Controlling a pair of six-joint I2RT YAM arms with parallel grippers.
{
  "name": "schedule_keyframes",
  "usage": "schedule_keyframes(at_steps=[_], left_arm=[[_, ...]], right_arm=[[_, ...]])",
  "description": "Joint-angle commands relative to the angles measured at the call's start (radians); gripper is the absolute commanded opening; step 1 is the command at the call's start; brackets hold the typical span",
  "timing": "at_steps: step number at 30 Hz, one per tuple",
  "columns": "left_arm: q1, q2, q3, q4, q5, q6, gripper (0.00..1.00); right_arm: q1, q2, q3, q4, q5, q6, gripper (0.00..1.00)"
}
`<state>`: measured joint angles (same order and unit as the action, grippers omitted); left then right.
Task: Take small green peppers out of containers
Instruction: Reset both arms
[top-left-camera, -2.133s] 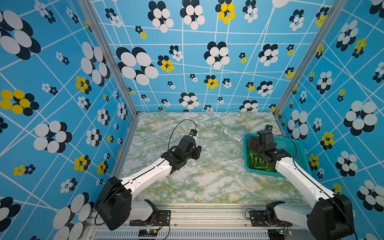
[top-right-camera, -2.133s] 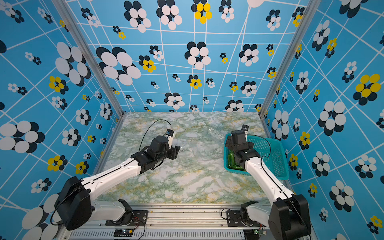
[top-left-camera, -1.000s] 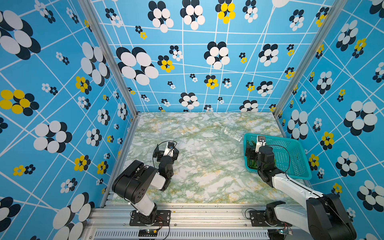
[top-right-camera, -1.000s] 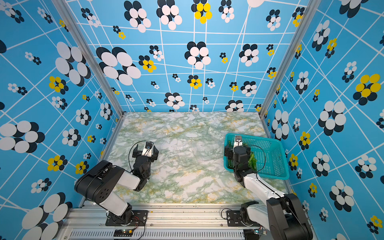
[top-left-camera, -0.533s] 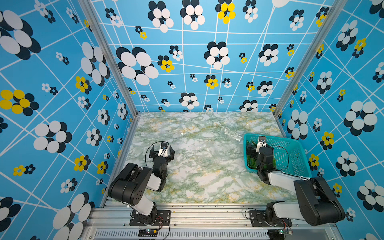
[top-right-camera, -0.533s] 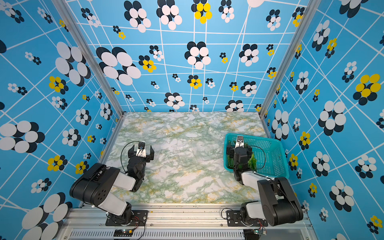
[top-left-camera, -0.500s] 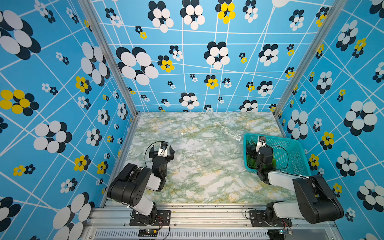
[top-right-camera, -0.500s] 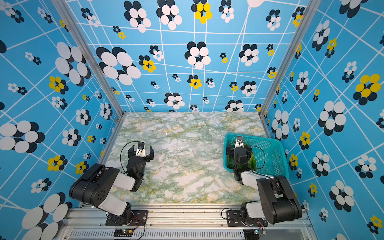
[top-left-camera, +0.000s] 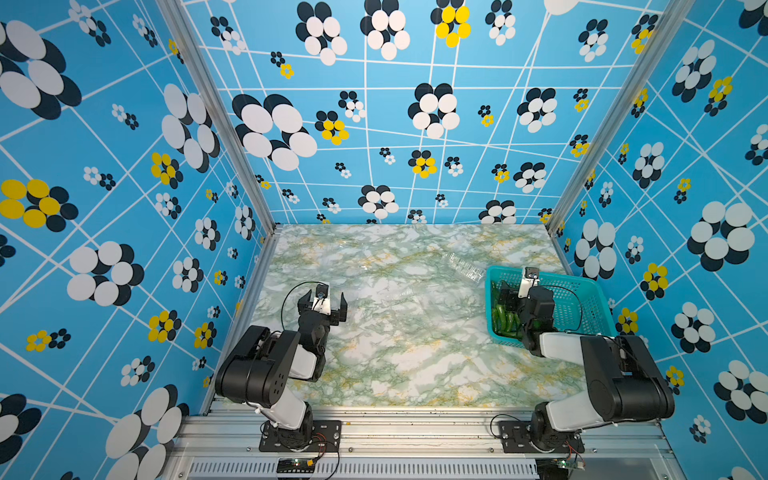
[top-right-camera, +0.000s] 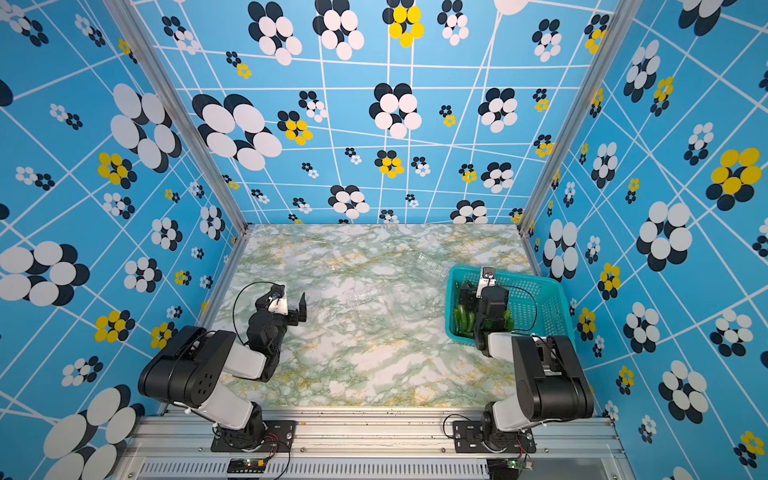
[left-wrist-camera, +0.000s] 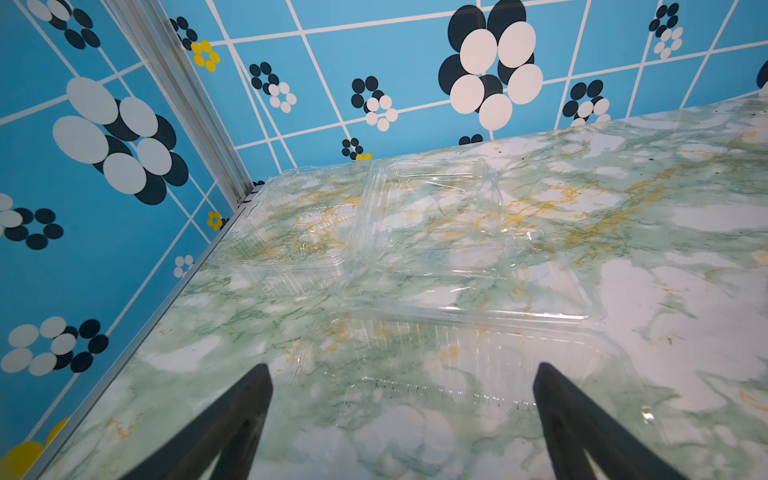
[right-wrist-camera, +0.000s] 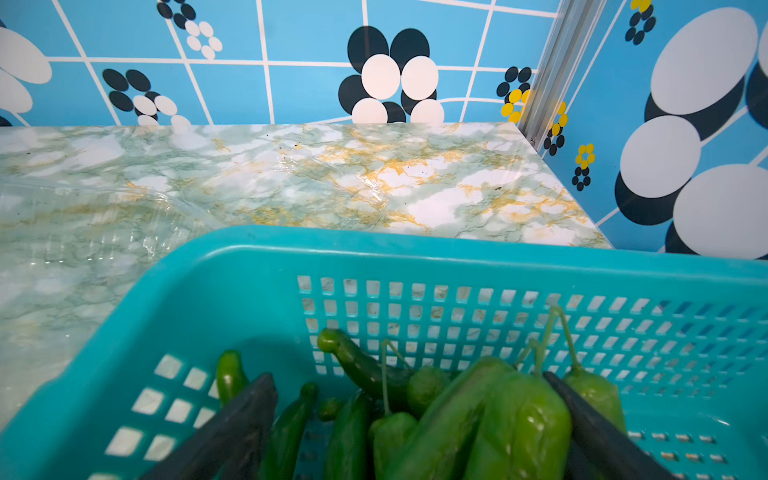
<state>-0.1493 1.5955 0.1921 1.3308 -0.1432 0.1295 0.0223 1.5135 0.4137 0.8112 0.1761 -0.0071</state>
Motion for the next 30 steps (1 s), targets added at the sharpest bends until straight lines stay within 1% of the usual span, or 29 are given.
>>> schedule_keyframes(at_steps=[1,2,6,11,13,15,17,30], left_arm=[[0.011,-0.001,0.009,-0.01,0.02,-0.017,1.0],[0.012,-0.001,0.009,-0.009,0.021,-0.018,1.0],[0.012,-0.001,0.012,-0.011,0.012,-0.019,1.0],[0.009,-0.002,0.04,-0.047,-0.111,-0.056,1.0],[0.01,-0.014,0.074,-0.127,-0.141,-0.067,0.99],[0.027,-0.026,0.119,-0.226,-0.133,-0.086,1.0],[0.047,-0.033,0.139,-0.281,-0.101,-0.104,1.0],[0.05,-0.032,0.142,-0.286,-0.099,-0.107,1.0]], right_arm=[[-0.001,-0.006,0.005,-0.035,-0.057,0.017,0.99],[-0.001,0.001,-0.009,0.002,-0.048,0.018,0.99],[-0.001,-0.004,0.002,-0.027,-0.044,0.024,0.99],[-0.001,-0.003,0.002,-0.025,-0.044,0.025,0.99],[-0.001,-0.003,0.002,-0.024,-0.044,0.023,0.99],[-0.001,-0.003,0.002,-0.025,-0.044,0.025,0.99],[-0.001,-0.003,0.002,-0.024,-0.043,0.024,0.99],[-0.001,-0.003,0.002,-0.025,-0.042,0.022,0.99]])
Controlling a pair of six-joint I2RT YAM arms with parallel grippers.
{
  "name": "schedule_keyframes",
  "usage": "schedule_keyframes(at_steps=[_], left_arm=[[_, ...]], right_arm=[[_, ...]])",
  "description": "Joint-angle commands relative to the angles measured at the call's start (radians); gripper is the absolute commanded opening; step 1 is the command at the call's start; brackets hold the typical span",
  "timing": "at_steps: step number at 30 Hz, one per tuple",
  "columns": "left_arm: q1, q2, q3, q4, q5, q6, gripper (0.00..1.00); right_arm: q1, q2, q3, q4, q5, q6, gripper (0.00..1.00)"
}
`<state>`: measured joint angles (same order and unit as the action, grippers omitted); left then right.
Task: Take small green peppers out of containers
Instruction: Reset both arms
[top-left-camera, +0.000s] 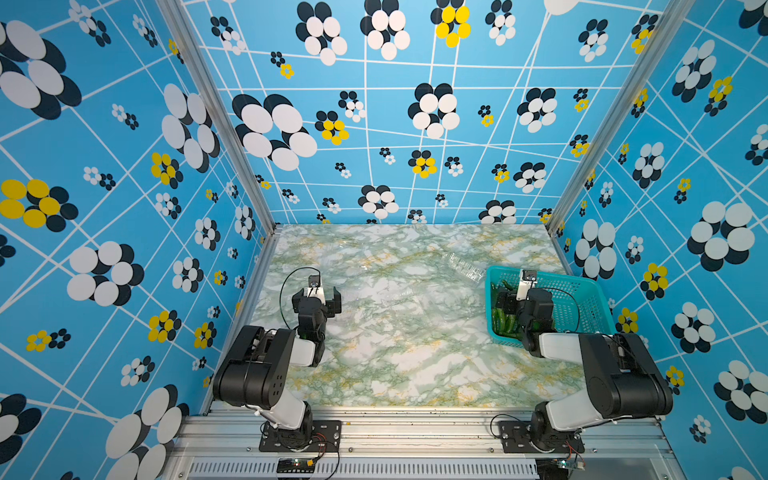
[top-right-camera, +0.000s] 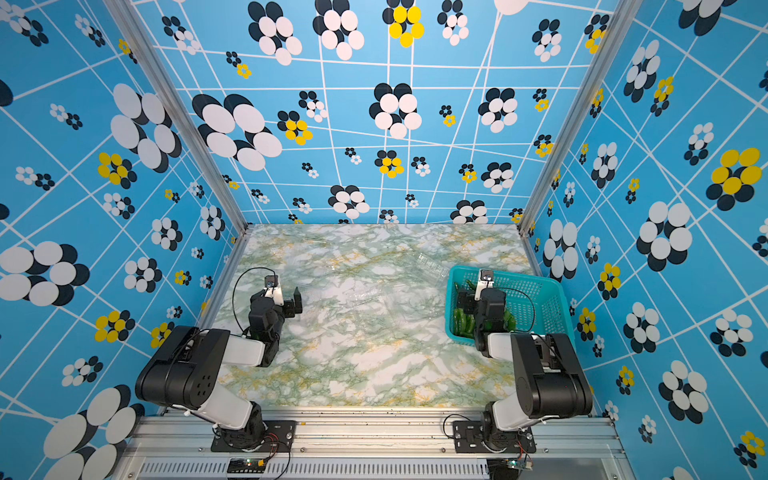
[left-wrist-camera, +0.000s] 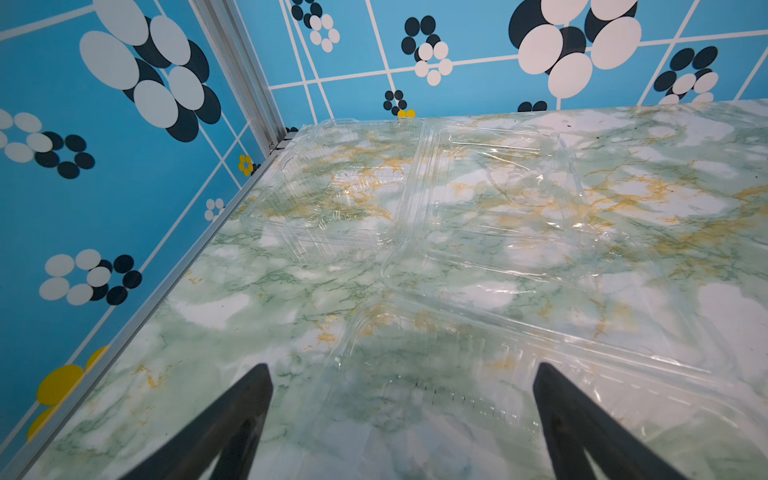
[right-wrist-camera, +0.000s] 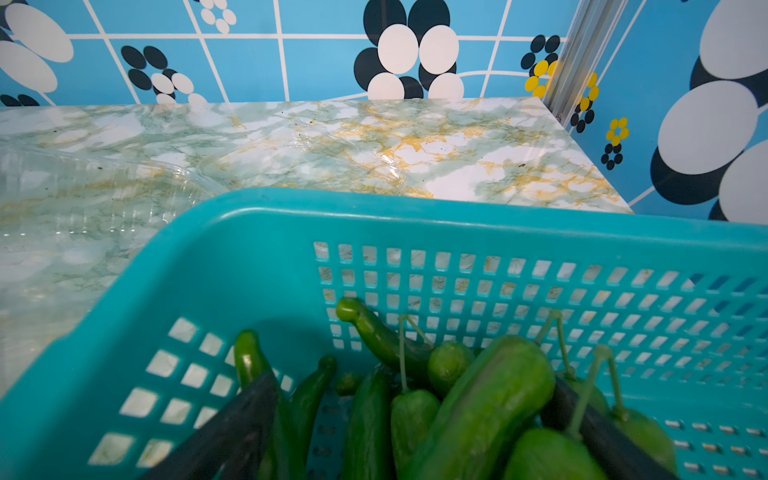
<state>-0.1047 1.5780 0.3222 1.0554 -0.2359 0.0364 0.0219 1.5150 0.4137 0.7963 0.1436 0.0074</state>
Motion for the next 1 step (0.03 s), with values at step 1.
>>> schedule_keyframes(at_steps=[1], left_arm=[[0.005,-0.014,0.011,-0.009,-0.006,-0.014,0.99]], right_arm=[[-0.001,-0.004,0.003,-0.011,-0.012,0.01,0.99]])
